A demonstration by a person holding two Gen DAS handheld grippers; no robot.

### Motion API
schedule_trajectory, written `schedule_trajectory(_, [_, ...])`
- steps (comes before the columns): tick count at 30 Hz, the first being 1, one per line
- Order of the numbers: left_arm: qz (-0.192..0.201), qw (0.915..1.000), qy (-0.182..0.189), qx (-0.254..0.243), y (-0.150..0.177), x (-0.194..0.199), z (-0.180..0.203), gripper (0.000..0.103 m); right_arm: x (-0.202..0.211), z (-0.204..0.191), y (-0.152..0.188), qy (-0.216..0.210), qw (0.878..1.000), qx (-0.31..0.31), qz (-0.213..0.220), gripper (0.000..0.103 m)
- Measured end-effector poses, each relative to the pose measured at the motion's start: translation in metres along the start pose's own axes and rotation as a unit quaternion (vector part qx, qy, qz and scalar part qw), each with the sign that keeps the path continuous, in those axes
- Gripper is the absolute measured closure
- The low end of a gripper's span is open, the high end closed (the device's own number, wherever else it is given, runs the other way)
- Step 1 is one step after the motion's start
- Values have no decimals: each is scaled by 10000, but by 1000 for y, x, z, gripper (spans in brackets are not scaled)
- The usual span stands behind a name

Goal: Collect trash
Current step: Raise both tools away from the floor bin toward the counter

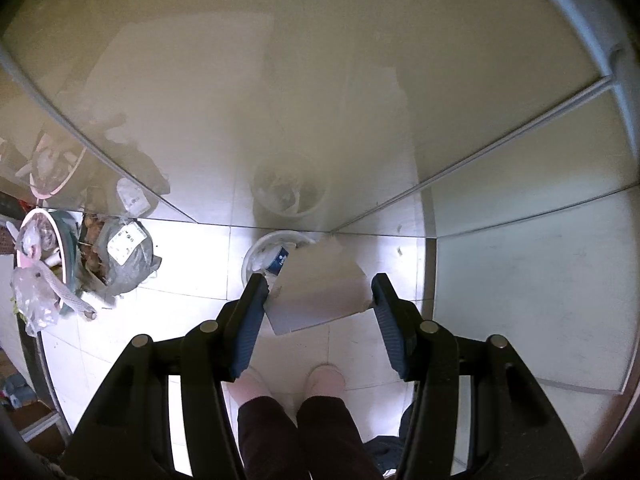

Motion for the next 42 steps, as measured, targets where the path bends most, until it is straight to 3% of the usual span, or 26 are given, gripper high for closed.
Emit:
schedule_trajectory(4, [-162, 9998, -89, -119, 1, -24, 2, 50, 3, 4, 4, 85, 9999, -55, -39, 74])
schedule_trajectory(9, [-710, 9972, -205, -60, 13, -46, -3, 50, 9, 6, 2, 182, 9998, -82, -25, 74])
schedule_trajectory(14, [-574, 9979, -241, -167, 16, -31, -3, 42, 17, 7, 1, 230, 9997, -106, 57, 74])
schedule_trajectory(19, [-380, 9985, -369, -136, 19, 4, -7, 42, 30, 4, -4, 198, 9997, -49, 127, 74])
schedule_trajectory(26, [250, 9991, -262, -218, 18, 121, 8, 42, 83, -13, -32, 115, 9987, 195, 468, 74])
schedule_trajectory(31, [1038, 9939, -97, -366, 9, 231, 30, 42, 136, -26, -59, 105, 9948, 528, 867, 74])
schedule_trajectory(37, [2220, 9747, 129, -232, -8, 360, 53, 42, 188, -42, -86, 67, 9863, 959, 1341, 74])
schedule_trajectory(42, [3092, 9502, 357, 125, -25, 448, 52, 37, 222, -47, -105, 190, 9763, 1312, 1713, 72])
Point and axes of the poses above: each gripper's, at about its wrist camera, not at the fingertips, and x roughly against the way its jaws point, z to its right, y to its underside, the point moved 8 cm from there along -x, roughly the way its jaws point, and after that the axes turned 15 degrees about x, right-handed, at the moved point
